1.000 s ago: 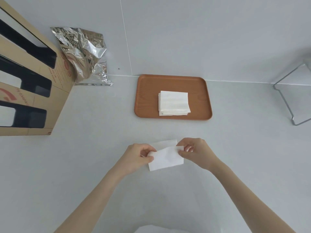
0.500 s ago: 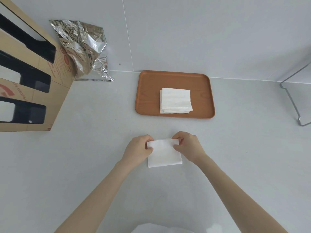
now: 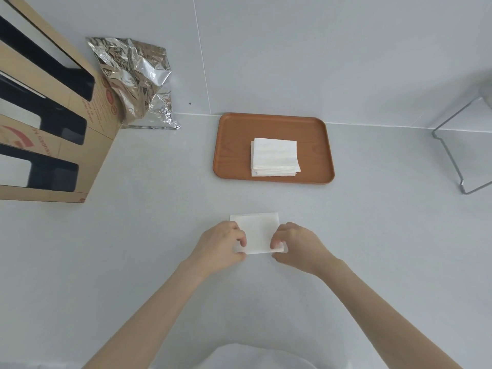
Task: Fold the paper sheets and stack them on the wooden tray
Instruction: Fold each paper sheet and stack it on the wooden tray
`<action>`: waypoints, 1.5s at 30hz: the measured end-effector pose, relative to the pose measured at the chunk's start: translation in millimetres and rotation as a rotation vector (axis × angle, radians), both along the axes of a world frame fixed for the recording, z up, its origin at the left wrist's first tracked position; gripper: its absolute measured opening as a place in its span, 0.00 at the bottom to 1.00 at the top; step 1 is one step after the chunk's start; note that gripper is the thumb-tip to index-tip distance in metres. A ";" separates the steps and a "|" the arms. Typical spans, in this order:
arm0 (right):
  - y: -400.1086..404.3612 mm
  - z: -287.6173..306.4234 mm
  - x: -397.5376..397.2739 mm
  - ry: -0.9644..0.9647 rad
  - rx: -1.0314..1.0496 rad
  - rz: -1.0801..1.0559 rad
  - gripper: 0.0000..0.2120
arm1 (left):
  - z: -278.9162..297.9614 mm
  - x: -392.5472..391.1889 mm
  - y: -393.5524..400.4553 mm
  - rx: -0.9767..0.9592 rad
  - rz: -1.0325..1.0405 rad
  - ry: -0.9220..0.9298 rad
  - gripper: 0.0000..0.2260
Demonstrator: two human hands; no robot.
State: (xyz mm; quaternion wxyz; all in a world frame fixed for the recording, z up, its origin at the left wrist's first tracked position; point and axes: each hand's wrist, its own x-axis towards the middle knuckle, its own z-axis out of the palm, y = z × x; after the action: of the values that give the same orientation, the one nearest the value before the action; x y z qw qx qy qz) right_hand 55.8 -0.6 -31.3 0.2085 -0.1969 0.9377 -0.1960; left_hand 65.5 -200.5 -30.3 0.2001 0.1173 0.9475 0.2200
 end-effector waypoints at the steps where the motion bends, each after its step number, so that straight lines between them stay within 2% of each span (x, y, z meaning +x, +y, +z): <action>1: 0.8 -1.4 3.2 0.004 0.007 0.011 0.07 | -1.5 3.6 -0.9 -0.017 -0.019 -0.008 0.09; 10: 2.0 -17.8 13.6 0.189 -0.046 0.011 0.05 | -13.3 13.6 -1.3 0.027 -0.005 0.121 0.07; 14: 3.2 -19.5 13.6 0.191 -0.101 -0.025 0.04 | -12.3 7.9 -2.6 0.082 0.008 0.113 0.06; 20: 8.9 3.5 -10.6 0.124 -0.295 -0.190 0.02 | 20.2 -25.9 -0.5 0.403 0.213 0.021 0.03; 22: 9.5 13.7 -22.5 0.077 -0.382 -0.269 0.04 | 33.7 -43.0 1.4 0.534 0.272 -0.015 0.04; 24: 9.8 24.0 -36.0 0.070 -0.459 -0.348 0.07 | 45.6 -61.1 1.9 0.637 0.300 -0.050 0.06; 28: 13.0 42.6 -73.2 0.121 -0.575 -0.460 0.07 | 64.0 -103.7 5.7 0.807 0.316 -0.117 0.06; 30: 15.5 50.0 -92.7 0.085 -0.621 -0.521 0.06 | 69.1 -123.3 9.2 0.859 0.325 -0.147 0.07; 35: 21.4 50.0 -136.1 -0.029 -0.699 -0.588 0.06 | 61.8 -165.6 18.1 0.915 0.353 -0.238 0.07; 40: 22.8 29.1 -171.5 0.010 -0.637 -0.637 0.08 | 35.2 -197.4 26.0 0.939 0.468 -0.356 0.06; 43: 24.7 18.8 -187.7 0.021 -0.605 -0.666 0.08 | 19.5 -211.6 28.1 0.871 0.516 -0.333 0.06; 45: 25.9 14.5 -198.1 0.021 -0.584 -0.665 0.07 | 10.8 -220.4 29.7 0.774 0.525 -0.250 0.05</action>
State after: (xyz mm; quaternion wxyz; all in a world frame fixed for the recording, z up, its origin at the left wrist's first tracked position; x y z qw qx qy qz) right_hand -142.3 25.3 -16.7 0.0604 0.0628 0.8574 -0.5072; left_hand -154.8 -170.8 -19.4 0.1920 -0.0872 0.7625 0.6117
